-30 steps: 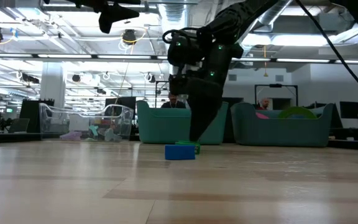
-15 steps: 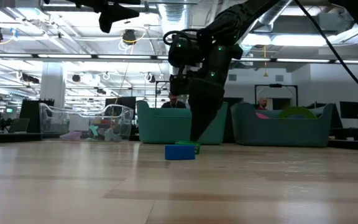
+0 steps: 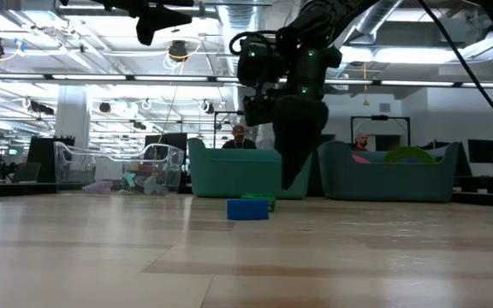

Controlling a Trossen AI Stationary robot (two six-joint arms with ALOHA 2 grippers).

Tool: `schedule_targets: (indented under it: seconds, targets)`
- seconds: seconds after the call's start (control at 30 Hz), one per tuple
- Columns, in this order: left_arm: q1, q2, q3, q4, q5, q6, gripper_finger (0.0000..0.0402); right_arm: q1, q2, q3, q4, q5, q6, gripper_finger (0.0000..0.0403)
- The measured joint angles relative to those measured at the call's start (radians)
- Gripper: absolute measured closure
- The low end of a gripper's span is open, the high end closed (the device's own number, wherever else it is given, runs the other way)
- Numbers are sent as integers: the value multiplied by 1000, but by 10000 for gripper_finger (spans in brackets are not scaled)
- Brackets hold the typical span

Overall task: Pick and place Stapler, Stapler remover, tape
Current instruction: Put the green stapler into the green bin

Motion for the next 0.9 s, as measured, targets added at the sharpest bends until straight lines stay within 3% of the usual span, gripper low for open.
schedule_targets:
  seconds: [0.4, 0.9]
  targets:
    - [0, 0, 0, 0, 0, -4, 221, 30, -3, 201, -263, -7, -59, 153]
    - [0, 0, 0, 0, 0, -4, 221, -8, 9, 163, -178, -28, -103, 153]
